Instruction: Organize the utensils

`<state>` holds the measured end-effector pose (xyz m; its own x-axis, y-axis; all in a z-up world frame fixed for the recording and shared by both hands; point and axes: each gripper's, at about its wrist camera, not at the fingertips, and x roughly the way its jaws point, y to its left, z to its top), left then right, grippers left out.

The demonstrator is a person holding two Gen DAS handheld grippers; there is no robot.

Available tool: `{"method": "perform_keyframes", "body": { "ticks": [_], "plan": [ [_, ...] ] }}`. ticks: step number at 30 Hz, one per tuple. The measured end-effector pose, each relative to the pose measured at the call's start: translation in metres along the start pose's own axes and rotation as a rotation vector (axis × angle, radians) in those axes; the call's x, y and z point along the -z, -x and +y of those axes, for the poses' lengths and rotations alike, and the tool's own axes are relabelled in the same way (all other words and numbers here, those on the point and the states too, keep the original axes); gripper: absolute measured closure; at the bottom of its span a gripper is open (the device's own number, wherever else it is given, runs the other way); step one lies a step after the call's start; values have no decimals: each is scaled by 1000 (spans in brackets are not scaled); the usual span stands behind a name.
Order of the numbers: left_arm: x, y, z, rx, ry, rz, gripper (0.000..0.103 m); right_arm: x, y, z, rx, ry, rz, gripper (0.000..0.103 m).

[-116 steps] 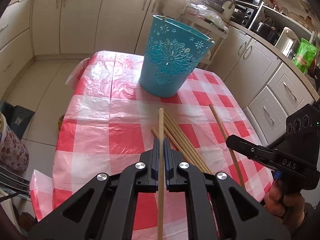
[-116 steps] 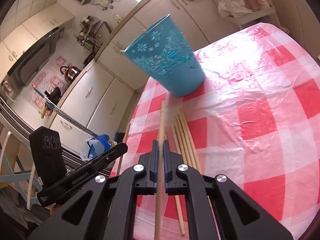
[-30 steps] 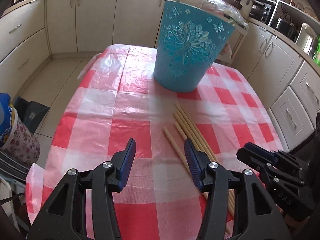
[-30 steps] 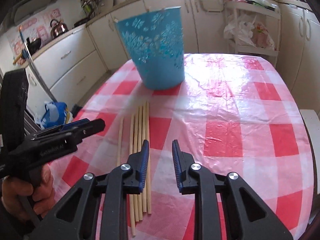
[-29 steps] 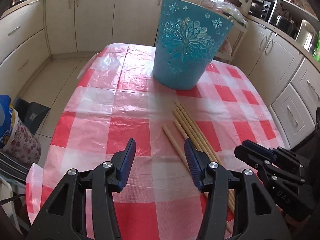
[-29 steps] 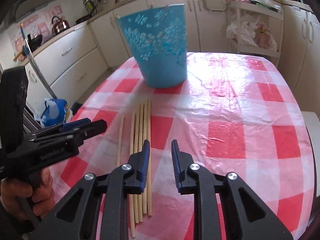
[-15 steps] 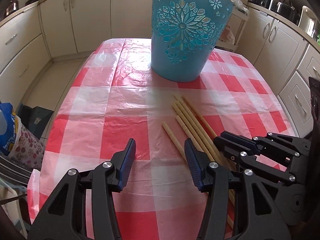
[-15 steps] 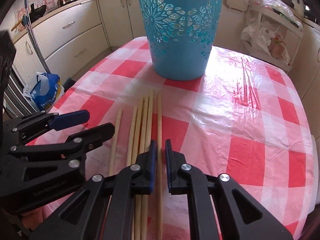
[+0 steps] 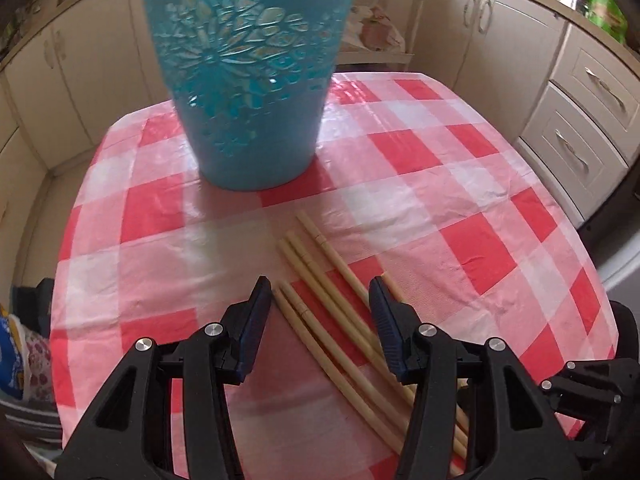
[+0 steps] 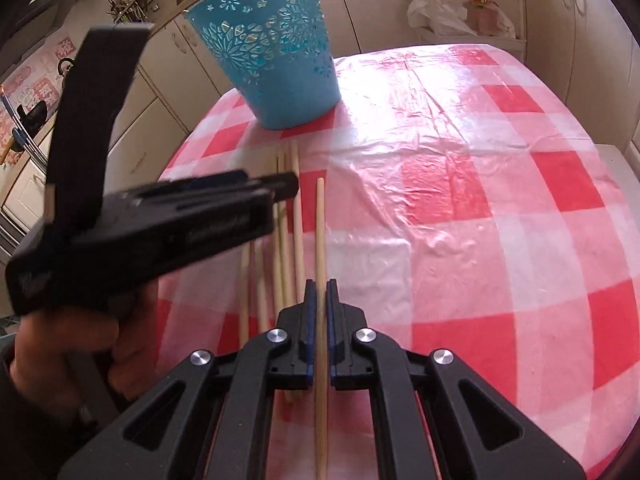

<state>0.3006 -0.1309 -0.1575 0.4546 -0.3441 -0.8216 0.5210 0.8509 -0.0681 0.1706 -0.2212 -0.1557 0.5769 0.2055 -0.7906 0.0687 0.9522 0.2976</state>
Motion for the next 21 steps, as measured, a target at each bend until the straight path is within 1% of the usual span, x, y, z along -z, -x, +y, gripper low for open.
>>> {"method": "perform_keyframes", "body": {
  "ticks": [1, 2, 3, 6, 8, 11, 13, 16, 19, 21],
  "plan": [
    [-1, 0, -2, 22, -19, -2, 55, 0, 1, -2, 5, 5, -2, 97],
    [-2, 0, -3, 24, -32, -1, 55, 0, 2, -4, 9, 5, -4, 97],
    [-2, 4, -1, 7, -33, -4, 55, -2, 2, -7, 13, 2, -5, 97],
    [3, 18, 9, -8, 4, -19, 55, -5, 1, -7, 15, 23, -7, 97],
    [8, 25, 15, -33, 24, -16, 55, -6, -3, -3, 19, 49, -4, 97],
    [16, 30, 19, -48, 49, 1, 55, -6, -6, 4, 39, 80, -15, 97],
    [24, 32, 16, -53, 54, 10, 54, -6, -6, 4, 43, 79, -20, 97],
    [36, 32, 5, -65, 33, 32, 54, -6, -6, 2, 32, 68, -18, 97],
    [46, 32, -4, -43, 26, 40, 54, -6, -5, 0, 29, 63, -11, 97],
    [48, 33, -7, -50, 16, 42, 54, -6, -5, -1, 28, 69, -9, 97]
  ]
}}
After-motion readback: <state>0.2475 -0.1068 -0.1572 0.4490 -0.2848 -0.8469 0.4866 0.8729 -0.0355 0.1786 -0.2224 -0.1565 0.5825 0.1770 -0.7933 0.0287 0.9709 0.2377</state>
